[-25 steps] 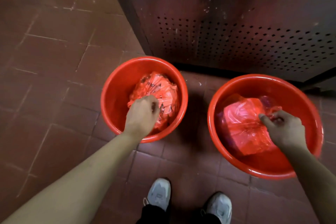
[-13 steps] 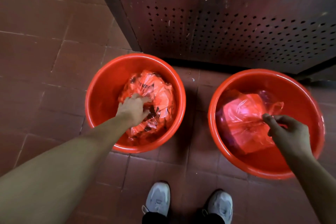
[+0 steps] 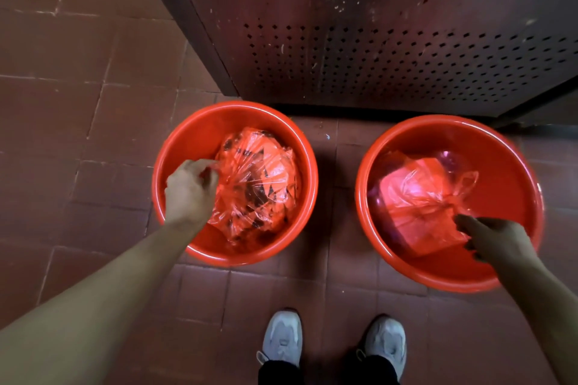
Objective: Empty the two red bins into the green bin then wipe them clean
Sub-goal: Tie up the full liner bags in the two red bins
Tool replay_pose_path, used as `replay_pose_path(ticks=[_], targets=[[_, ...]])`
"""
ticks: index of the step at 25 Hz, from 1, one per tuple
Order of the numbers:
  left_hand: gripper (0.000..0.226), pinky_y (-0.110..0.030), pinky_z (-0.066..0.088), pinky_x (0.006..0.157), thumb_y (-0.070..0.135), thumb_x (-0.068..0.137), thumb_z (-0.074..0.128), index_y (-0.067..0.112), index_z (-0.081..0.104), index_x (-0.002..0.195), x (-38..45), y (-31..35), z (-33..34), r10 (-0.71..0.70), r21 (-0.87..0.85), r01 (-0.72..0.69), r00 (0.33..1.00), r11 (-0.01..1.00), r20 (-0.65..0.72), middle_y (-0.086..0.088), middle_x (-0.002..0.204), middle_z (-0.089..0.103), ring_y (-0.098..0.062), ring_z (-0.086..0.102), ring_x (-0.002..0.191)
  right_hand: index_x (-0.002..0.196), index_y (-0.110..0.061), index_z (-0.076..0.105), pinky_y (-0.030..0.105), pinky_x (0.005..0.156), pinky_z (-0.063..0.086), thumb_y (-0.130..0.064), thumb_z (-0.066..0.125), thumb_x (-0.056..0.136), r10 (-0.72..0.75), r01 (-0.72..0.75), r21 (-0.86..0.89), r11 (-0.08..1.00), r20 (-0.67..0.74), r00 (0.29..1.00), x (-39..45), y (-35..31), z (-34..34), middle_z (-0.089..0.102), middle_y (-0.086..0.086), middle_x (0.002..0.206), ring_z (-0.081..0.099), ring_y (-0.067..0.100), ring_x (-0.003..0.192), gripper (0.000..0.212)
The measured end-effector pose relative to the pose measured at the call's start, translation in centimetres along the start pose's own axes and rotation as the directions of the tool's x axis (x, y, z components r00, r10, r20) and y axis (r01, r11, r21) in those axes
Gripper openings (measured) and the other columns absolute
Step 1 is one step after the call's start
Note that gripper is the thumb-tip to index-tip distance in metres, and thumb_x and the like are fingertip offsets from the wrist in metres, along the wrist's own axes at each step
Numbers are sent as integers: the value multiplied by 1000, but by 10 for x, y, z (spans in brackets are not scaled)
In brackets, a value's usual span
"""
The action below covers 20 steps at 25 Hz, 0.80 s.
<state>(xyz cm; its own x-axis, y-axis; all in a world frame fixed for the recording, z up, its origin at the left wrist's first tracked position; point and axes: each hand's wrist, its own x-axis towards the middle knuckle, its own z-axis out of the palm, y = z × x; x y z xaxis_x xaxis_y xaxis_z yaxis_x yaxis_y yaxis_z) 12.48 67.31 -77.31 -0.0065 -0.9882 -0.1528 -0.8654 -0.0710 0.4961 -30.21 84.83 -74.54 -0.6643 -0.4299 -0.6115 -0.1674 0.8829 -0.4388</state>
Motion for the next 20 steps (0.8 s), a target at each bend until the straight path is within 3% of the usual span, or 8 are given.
replay_pose_path(ticks=[4, 7, 11, 14, 17, 20], targets=[[15, -45, 61, 76, 32, 100, 58, 23, 69, 97, -13, 7, -15, -82, -184, 68, 994, 980, -69, 2, 74, 74, -16, 74, 66, 81, -9, 75, 38, 71, 48, -23, 64, 90, -45, 76, 195, 978, -161, 986, -16, -7, -18, 63, 7, 61, 56, 25, 60, 20], [13, -47, 62, 75, 33, 101, 56, 24, 65, 97, -33, 18, -32, -74, -228, 49, 992, 972, -104, 7, 68, 72, -12, 73, 62, 83, -13, 76, 36, 65, 46, -21, 59, 87, -45, 125, 360, 924, -221, 974, -32, -14, -36, 61, 8, 62, 55, 20, 58, 20], [13, -49, 58, 80, 35, 102, 51, 27, 61, 104, -50, 44, -60, 64, -129, -86, 984, 988, -164, 3, 70, 72, -23, 74, 69, 66, -30, 74, 41, 68, 46, -37, 59, 77, -78, 181, 406, 896, -257, 963, -52, -24, -61, 61, -4, 51, 55, 23, 61, 20], [13, -50, 56, 79, 30, 105, 50, 25, 60, 110, -54, 74, -89, 136, -97, -158, 969, 983, -206, -3, 79, 73, -32, 73, 76, 67, -25, 73, 40, 69, 45, -37, 58, 75, -97, 210, 433, 877, -268, 958, -66, -31, -76, 61, -5, 51, 54, 20, 61, 21], [12, -43, 49, 77, 23, 104, 51, 15, 58, 99, -61, 110, -124, 189, -76, -218, 941, 973, -281, -7, 87, 67, -31, 64, 80, 67, -15, 69, 39, 65, 42, -29, 58, 81, -144, 259, 461, 849, -270, 952, -81, -37, -93, 58, -3, 50, 50, 14, 55, 23], [24, -44, 45, 73, 27, 102, 51, 14, 52, 82, -66, 138, -154, 39, -201, -85, 974, 976, -225, -6, 71, 58, -33, 56, 72, 68, -11, 65, 29, 54, 39, -26, 57, 83, -215, 294, 532, 794, -206, 955, -101, -54, -111, 60, 0, 58, 47, 14, 51, 23]])
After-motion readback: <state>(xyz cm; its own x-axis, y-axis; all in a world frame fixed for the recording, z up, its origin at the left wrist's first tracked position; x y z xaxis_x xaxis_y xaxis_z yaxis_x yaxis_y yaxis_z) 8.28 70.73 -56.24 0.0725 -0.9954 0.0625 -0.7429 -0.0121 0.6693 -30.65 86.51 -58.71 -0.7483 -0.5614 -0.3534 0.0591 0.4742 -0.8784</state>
